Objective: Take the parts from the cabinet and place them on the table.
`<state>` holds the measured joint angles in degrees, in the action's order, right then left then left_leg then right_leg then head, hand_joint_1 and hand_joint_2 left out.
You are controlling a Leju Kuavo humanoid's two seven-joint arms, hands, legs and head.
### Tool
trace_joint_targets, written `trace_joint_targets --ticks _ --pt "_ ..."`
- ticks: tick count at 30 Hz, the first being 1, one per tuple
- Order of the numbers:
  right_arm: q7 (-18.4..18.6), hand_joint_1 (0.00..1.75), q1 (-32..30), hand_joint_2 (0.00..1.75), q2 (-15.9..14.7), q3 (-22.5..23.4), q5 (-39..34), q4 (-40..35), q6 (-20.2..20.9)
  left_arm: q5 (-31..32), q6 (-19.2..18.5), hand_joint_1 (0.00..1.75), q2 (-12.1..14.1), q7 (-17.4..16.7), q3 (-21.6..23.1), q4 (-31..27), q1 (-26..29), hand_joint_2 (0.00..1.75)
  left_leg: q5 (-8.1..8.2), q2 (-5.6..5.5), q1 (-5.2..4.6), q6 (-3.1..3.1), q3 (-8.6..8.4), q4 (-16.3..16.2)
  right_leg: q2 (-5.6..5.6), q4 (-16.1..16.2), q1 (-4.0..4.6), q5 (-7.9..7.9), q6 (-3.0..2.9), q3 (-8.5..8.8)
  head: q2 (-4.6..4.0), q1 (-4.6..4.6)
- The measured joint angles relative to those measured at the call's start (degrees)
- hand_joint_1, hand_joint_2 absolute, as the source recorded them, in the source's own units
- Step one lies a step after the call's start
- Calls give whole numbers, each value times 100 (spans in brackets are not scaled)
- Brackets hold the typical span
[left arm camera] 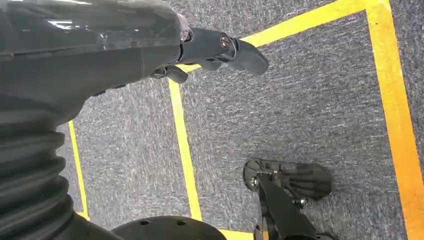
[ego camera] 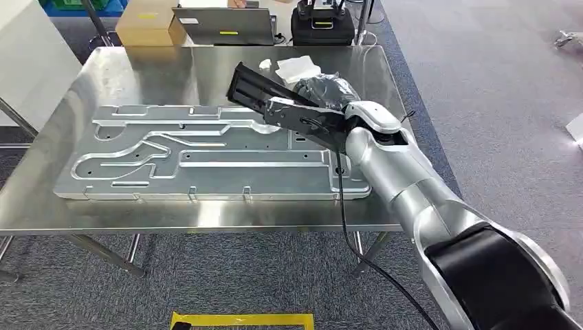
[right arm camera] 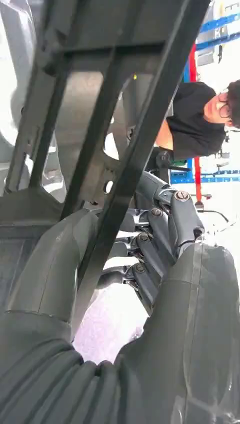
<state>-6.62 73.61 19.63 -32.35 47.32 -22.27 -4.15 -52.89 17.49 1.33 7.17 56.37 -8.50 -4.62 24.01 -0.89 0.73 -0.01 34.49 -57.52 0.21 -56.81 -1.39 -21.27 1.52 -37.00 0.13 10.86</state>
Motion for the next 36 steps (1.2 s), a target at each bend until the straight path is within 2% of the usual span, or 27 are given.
trace_joint_targets --ticks 6,10,14,22,28,36 --pt "68 175 -86 175 4 -313 -532 -243 83 -129 70 0 0 79 0 11 -1 175 1 8 2 -14 1 0 3 -20 6 -9 -4 -15 0 0" --pt "146 175 -152 175 17 -764 -1037 -467 107 -199 138 0 0 312 0 13 4 175 -1 12 4 -20 1 1 5 -30 7 -14 -9 -20 0 0" --pt "208 175 -199 175 26 -1303 -1576 -693 90 -321 146 0 0 330 -2 20 18 175 -3 13 4 -23 1 1 6 -34 7 -14 -9 -24 0 0" --pt "278 175 -258 175 35 -2179 -2242 -1082 -74 -369 26 0 112 35 -2 24 17 175 -5 13 6 -25 2 1 6 -37 8 -15 -11 -25 0 0" --pt "422 175 -302 175 37 -2504 -2362 -1311 -151 -407 -20 0 192 -39 2 33 18 175 -5 13 6 -25 2 1 6 -37 8 -15 -11 -25 0 0" --pt "450 175 -293 175 37 -2601 -2232 -1379 -297 -503 -42 0 260 203 2 59 23 175 -5 13 5 -25 2 1 6 -37 8 -15 -11 -25 0 0"
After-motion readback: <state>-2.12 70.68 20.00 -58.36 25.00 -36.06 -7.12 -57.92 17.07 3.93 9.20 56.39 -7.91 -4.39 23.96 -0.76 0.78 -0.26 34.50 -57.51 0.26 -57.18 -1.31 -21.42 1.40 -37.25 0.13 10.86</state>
